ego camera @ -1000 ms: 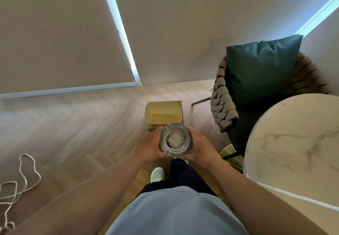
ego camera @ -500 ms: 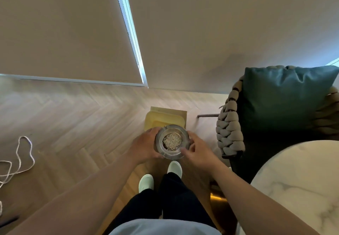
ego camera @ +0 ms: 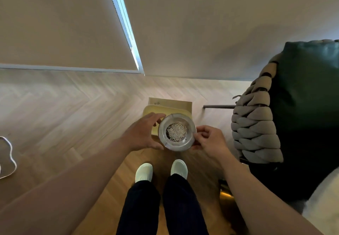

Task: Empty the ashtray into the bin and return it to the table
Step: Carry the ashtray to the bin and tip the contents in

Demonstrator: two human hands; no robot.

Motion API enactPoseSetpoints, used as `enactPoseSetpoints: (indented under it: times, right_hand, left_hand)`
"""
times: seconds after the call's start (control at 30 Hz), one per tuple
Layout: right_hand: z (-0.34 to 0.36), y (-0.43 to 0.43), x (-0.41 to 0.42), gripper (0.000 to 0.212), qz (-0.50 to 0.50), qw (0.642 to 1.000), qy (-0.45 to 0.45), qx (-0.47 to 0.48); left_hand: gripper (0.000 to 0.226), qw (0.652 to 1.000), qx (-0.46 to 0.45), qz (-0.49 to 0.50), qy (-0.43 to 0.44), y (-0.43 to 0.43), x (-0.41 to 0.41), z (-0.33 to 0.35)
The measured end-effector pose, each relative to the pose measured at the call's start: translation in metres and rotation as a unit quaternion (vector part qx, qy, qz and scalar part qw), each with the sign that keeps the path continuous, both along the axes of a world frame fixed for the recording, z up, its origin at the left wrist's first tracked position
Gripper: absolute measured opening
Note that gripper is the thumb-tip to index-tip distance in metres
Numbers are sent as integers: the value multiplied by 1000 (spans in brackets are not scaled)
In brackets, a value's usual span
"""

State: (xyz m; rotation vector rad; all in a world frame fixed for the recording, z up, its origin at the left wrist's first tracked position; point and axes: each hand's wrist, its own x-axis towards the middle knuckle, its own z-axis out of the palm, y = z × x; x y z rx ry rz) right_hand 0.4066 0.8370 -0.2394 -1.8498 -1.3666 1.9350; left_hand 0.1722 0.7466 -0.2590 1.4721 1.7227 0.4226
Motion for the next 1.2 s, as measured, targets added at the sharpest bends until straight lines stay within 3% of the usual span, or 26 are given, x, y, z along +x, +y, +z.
enactPoseSetpoints:
  times: [0.3,0.53,0.93,1.2]
  right_hand:
    - [-117,10,-24,8,-85,996,-18,30]
    - [-183,29,-30,7,-79,994,-25,76]
    - [-220,37,-49,9,-55,993,-7,101]
    - [-224,29,-54,22,34,966,-48,252]
  left_hand:
    - [129,983,-7,-82,163,14,-65,-148]
    - [149,967,53,-127,215,33,-73,-230]
    - [152,961,97,-134,222,31,-71,-259]
    - [151,960,99,-134,224,31,-74,-261]
